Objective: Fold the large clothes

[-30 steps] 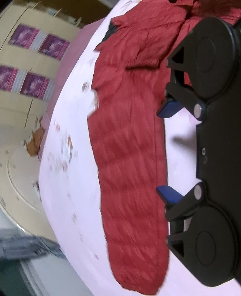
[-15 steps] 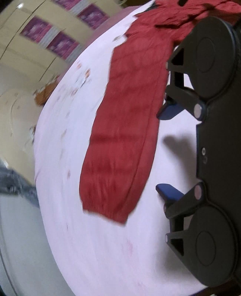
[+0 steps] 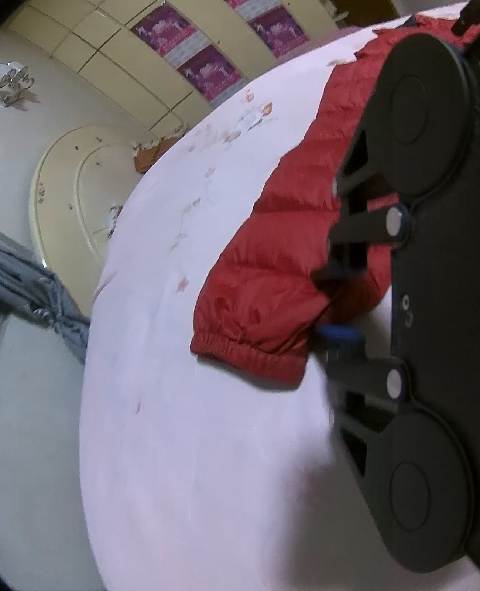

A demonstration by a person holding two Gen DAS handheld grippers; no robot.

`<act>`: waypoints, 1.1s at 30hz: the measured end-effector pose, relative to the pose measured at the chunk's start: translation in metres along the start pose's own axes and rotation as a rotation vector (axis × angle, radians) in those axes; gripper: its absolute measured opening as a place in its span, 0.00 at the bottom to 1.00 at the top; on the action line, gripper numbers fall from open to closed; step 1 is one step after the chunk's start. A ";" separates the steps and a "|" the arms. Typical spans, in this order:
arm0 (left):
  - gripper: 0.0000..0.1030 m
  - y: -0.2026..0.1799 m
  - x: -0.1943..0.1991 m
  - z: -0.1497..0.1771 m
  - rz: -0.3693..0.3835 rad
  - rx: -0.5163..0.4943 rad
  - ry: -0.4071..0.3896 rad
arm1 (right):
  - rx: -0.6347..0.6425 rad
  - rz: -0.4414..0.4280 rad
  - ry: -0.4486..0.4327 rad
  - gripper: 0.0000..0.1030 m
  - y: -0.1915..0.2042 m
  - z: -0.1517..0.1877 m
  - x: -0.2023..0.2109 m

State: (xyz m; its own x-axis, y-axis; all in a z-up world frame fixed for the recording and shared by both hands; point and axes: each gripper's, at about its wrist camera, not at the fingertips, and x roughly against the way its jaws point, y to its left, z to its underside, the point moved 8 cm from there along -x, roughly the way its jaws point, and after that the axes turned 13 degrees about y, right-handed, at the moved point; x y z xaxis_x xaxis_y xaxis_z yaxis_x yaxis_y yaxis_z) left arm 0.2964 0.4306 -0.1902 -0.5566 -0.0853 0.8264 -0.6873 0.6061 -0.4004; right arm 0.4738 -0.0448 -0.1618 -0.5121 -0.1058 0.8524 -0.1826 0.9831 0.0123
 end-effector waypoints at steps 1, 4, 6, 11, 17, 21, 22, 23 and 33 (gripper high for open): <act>0.11 -0.003 0.001 0.000 0.001 -0.010 -0.004 | 0.002 0.008 0.015 0.93 0.001 0.001 -0.006; 0.07 -0.019 0.010 -0.003 0.026 -0.064 -0.040 | 0.019 0.015 0.123 0.93 0.004 0.013 -0.033; 0.07 -0.041 0.020 -0.007 0.069 -0.125 -0.068 | 0.024 0.024 0.122 0.93 0.002 0.014 -0.038; 0.07 -0.129 0.041 -0.005 0.219 -0.349 -0.095 | -0.025 0.015 0.088 0.93 -0.004 0.006 -0.024; 0.07 -0.251 0.044 0.040 0.418 -0.616 -0.038 | -0.082 0.042 0.041 0.93 -0.030 0.012 0.012; 0.07 -0.321 0.033 0.104 0.517 -0.786 0.042 | -0.144 0.061 0.023 0.93 -0.062 0.025 0.035; 0.07 -0.334 0.029 0.122 0.531 -0.823 0.063 | -0.160 0.065 0.020 0.93 -0.072 0.028 0.040; 0.07 -0.347 0.025 0.140 0.544 -0.858 0.091 | -0.172 0.068 0.016 0.93 -0.081 0.032 0.045; 0.15 -0.409 -0.038 0.292 0.500 -1.134 0.296 | -0.282 0.046 -0.003 0.93 -0.157 0.057 0.068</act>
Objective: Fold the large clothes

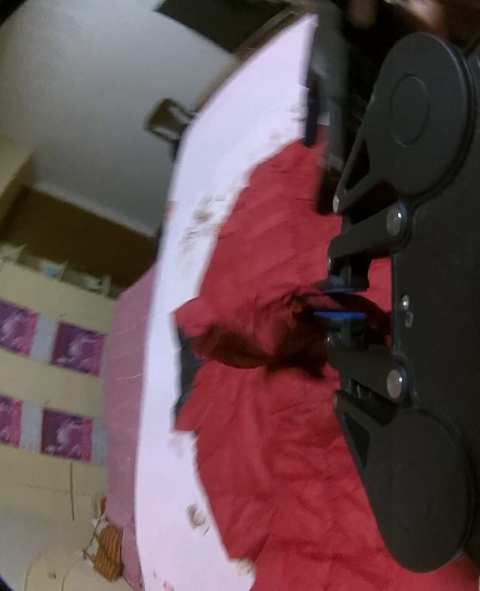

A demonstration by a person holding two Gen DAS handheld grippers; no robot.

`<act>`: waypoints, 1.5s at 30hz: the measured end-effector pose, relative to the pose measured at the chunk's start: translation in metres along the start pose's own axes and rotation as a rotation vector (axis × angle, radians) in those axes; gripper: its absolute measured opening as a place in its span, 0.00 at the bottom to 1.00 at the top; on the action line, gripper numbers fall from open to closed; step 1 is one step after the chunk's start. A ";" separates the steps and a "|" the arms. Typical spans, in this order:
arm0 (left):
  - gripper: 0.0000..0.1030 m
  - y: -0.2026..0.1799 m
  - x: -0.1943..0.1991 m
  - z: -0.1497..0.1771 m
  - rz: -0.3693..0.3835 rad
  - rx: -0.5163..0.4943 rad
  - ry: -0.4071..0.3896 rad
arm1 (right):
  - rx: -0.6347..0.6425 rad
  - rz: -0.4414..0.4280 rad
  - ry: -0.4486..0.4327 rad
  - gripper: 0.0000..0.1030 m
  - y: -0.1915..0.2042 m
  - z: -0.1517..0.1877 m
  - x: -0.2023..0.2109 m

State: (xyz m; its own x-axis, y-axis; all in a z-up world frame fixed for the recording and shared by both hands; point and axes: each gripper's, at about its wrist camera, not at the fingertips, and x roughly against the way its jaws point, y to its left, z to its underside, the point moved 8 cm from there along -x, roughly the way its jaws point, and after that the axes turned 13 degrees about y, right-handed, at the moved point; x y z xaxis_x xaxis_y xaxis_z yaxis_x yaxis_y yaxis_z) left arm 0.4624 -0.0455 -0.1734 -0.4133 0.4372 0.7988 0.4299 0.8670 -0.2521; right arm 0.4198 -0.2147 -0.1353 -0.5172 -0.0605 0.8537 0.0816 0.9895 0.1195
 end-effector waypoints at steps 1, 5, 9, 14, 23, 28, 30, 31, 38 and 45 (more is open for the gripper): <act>0.20 -0.004 -0.007 0.004 -0.017 -0.012 0.024 | -0.011 -0.022 0.001 0.93 -0.004 -0.001 0.001; 0.61 0.004 -0.003 0.009 -0.064 -0.013 0.045 | -0.035 -0.103 -0.008 0.93 -0.006 -0.010 0.003; 0.75 0.017 0.039 0.016 -0.167 0.003 -0.050 | -0.006 -0.158 -0.002 0.93 0.012 -0.019 -0.005; 0.75 0.059 0.074 0.030 -0.301 0.076 -0.081 | 0.062 -0.186 0.051 0.93 0.042 -0.020 -0.030; 0.75 0.133 0.124 0.089 -0.530 0.247 -0.062 | 0.153 -0.208 0.118 0.44 0.075 -0.013 -0.055; 0.75 0.134 0.103 0.093 -0.552 0.193 -0.027 | 0.155 -0.196 0.030 0.21 0.068 -0.027 -0.031; 0.70 0.130 0.088 0.084 -0.567 0.149 -0.019 | 0.130 -0.176 -0.014 0.21 0.056 -0.037 -0.018; 0.68 0.131 0.078 0.079 -0.565 0.138 -0.016 | 0.115 -0.163 -0.032 0.21 0.047 -0.043 -0.012; 0.35 0.131 0.053 0.058 -0.550 0.101 -0.016 | 0.017 -0.025 -0.034 0.21 -0.033 -0.045 0.000; 0.24 0.125 0.043 0.061 -0.508 0.074 0.008 | -0.064 0.017 0.103 0.21 -0.071 -0.013 -0.034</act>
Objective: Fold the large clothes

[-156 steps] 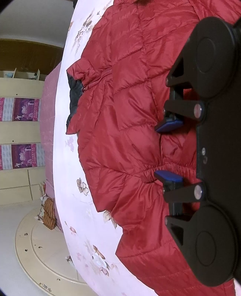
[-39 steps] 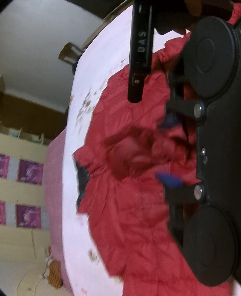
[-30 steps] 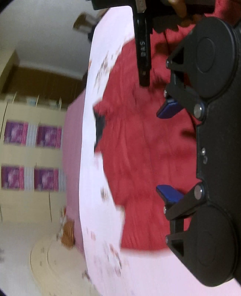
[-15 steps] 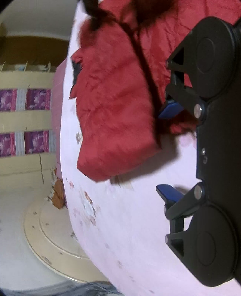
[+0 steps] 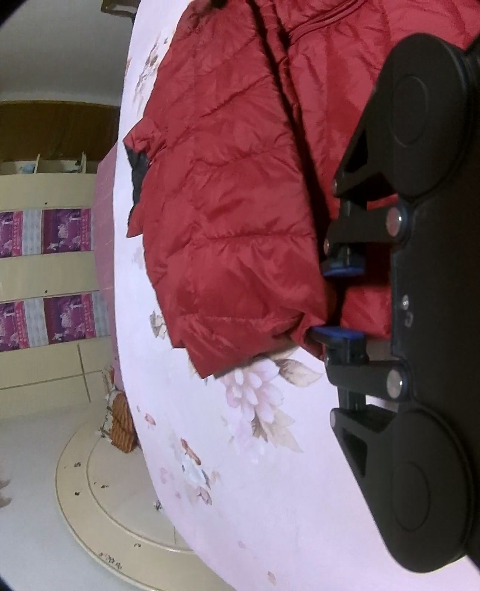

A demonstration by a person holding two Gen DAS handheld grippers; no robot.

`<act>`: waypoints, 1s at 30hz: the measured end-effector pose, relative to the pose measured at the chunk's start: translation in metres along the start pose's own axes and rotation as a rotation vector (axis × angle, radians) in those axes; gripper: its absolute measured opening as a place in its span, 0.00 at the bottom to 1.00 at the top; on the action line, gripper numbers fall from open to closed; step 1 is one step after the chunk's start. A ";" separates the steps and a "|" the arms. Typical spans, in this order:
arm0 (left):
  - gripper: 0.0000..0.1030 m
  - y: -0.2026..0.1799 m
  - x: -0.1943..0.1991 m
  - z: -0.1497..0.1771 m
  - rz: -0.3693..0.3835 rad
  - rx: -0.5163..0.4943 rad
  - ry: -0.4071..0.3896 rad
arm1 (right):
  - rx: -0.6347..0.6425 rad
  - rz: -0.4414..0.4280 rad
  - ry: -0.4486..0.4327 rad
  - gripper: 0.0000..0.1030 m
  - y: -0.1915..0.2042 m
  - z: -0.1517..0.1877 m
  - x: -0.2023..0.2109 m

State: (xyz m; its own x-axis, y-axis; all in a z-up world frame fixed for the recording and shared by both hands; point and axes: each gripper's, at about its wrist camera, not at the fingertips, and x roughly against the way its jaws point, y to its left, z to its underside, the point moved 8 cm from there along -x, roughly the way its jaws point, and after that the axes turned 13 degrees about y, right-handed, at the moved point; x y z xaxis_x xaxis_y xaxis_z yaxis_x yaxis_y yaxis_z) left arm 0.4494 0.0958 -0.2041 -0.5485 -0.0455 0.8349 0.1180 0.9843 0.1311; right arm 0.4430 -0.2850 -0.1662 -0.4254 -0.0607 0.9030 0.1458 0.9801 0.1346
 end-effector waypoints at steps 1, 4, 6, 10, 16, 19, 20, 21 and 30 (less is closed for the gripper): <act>0.24 0.000 0.001 0.001 0.006 -0.006 0.005 | -0.006 0.006 0.002 0.21 -0.002 0.001 -0.002; 0.24 0.000 0.012 0.001 0.046 -0.009 0.014 | 0.041 0.081 -0.021 0.21 -0.001 0.000 0.002; 0.27 0.003 0.025 0.002 0.094 0.017 0.006 | 0.043 0.112 -0.040 0.22 -0.004 -0.003 0.005; 0.30 0.011 0.047 -0.001 0.120 0.060 -0.033 | 0.010 0.100 -0.094 0.58 -0.011 -0.008 0.023; 0.30 0.015 0.046 -0.023 0.144 0.128 -0.050 | 0.049 0.110 -0.208 0.81 0.000 -0.022 0.047; 0.30 0.005 0.032 -0.040 0.147 0.117 -0.055 | 0.077 0.096 -0.196 0.58 0.012 -0.028 0.040; 0.30 0.001 0.026 -0.047 0.150 0.110 -0.054 | 0.090 0.083 -0.186 0.58 0.018 -0.029 0.035; 0.30 -0.004 0.021 -0.051 0.153 0.105 -0.056 | 0.103 0.081 -0.179 0.58 0.023 -0.030 0.031; 0.29 -0.026 -0.025 -0.077 0.109 0.054 -0.024 | 0.197 0.107 -0.124 0.58 0.045 -0.041 -0.017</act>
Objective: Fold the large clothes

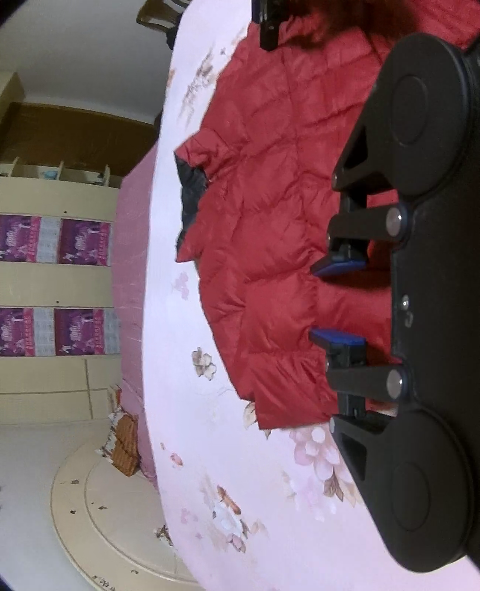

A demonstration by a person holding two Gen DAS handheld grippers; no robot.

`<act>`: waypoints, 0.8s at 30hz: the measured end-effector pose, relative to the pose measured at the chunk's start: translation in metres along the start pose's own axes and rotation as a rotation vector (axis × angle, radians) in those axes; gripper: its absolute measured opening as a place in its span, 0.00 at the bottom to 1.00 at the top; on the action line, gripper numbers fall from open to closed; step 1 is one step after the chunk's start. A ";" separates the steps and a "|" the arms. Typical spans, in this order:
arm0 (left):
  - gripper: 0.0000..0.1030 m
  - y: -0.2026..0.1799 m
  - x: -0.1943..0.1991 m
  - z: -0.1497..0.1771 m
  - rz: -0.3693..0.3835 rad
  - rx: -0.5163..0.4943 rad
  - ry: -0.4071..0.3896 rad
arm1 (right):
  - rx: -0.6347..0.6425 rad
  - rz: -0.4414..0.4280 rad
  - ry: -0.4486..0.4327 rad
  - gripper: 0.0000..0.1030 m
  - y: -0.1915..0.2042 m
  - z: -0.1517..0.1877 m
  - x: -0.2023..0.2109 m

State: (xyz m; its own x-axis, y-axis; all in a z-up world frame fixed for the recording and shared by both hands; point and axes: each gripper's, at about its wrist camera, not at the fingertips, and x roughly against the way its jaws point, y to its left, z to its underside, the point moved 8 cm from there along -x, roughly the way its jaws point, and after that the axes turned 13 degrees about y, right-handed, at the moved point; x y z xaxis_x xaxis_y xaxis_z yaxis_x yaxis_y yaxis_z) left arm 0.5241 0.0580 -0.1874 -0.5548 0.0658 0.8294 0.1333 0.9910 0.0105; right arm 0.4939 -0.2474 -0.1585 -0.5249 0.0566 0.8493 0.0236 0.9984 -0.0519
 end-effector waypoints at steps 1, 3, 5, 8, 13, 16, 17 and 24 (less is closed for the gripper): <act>0.30 0.001 -0.006 -0.001 -0.003 0.002 0.014 | -0.002 0.007 0.009 0.58 -0.003 0.001 -0.005; 0.31 0.002 -0.015 -0.001 -0.007 0.007 0.033 | 0.000 0.030 0.023 0.59 -0.010 0.004 -0.016; 0.32 0.003 -0.023 -0.002 -0.008 0.019 0.046 | 0.006 0.060 0.034 0.59 -0.018 0.007 -0.027; 0.32 0.006 -0.031 -0.006 -0.004 0.052 0.058 | -0.018 0.058 0.050 0.59 -0.026 0.008 -0.038; 0.32 0.007 -0.037 -0.010 -0.016 0.065 0.071 | -0.061 0.034 0.069 0.60 -0.033 0.008 -0.046; 0.32 0.006 -0.035 -0.011 -0.022 0.064 0.077 | -0.083 -0.003 0.109 0.60 -0.038 0.002 -0.042; 0.32 0.006 -0.033 -0.011 -0.024 0.066 0.079 | -0.095 -0.010 0.108 0.60 -0.039 0.001 -0.037; 0.33 0.005 -0.017 -0.012 -0.037 0.063 0.059 | -0.122 -0.036 0.010 0.60 -0.033 -0.008 0.010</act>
State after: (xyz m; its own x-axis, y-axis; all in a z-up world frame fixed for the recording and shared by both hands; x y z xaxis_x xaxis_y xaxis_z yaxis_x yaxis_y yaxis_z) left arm 0.5440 0.0603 -0.1947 -0.5091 0.0242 0.8604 0.0607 0.9981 0.0079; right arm 0.4946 -0.2796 -0.1443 -0.5184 0.0200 0.8549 0.1086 0.9932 0.0426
